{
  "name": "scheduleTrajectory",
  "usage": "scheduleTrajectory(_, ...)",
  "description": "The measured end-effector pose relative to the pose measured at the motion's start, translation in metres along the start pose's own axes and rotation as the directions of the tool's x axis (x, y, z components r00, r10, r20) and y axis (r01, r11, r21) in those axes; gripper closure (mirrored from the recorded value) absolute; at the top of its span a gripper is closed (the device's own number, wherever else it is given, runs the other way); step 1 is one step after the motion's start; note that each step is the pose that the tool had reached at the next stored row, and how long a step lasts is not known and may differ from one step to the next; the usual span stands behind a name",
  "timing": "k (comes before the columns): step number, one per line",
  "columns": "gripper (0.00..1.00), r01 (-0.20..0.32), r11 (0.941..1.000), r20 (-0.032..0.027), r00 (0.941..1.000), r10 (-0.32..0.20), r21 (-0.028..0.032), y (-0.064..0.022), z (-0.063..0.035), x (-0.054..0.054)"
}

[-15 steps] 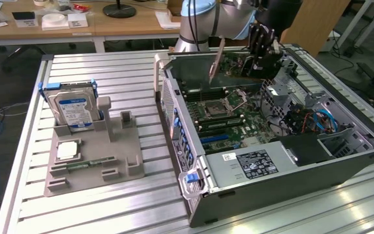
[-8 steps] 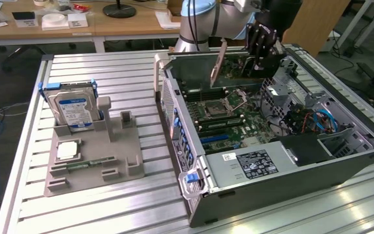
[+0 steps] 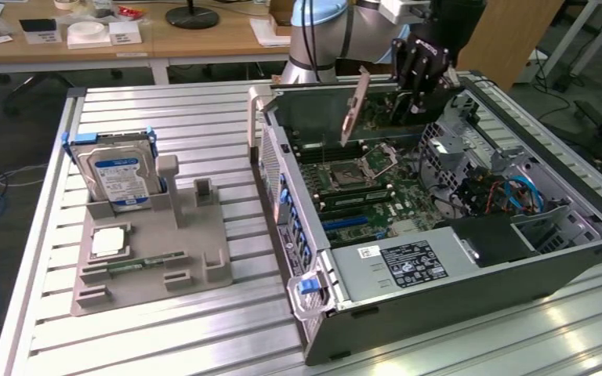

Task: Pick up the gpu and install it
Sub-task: 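Insert the gpu into the slot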

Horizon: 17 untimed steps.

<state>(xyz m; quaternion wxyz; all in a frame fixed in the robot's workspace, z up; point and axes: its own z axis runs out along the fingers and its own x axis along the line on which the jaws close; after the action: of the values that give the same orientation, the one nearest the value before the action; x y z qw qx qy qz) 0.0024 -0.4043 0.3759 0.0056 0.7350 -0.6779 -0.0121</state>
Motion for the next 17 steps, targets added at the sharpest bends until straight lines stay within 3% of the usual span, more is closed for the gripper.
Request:
scheduleTrajectory(6,0.71,0.089,0.9961,-0.0023,0.996,-0.089,-0.0006,0.0,0.001,0.0001)
scheduleTrajectory(8,0.71,0.096,0.9953,-0.0034,0.9953,-0.096,0.005,0.0001,0.002,0.0003)
scheduleTrajectory(9,0.71,0.096,0.9953,-0.0047,0.9954,-0.096,0.0123,0.0,0.0025,0.0004)
scheduleTrajectory(11,0.71,0.079,0.9967,-0.0054,0.9969,-0.079,0.0196,0.0,0.0036,0.0004)
scheduleTrajectory(17,0.71,0.0,0.9996,-0.005,1.0,0.0,0.0268,-0.0001,0.0093,0.0004)
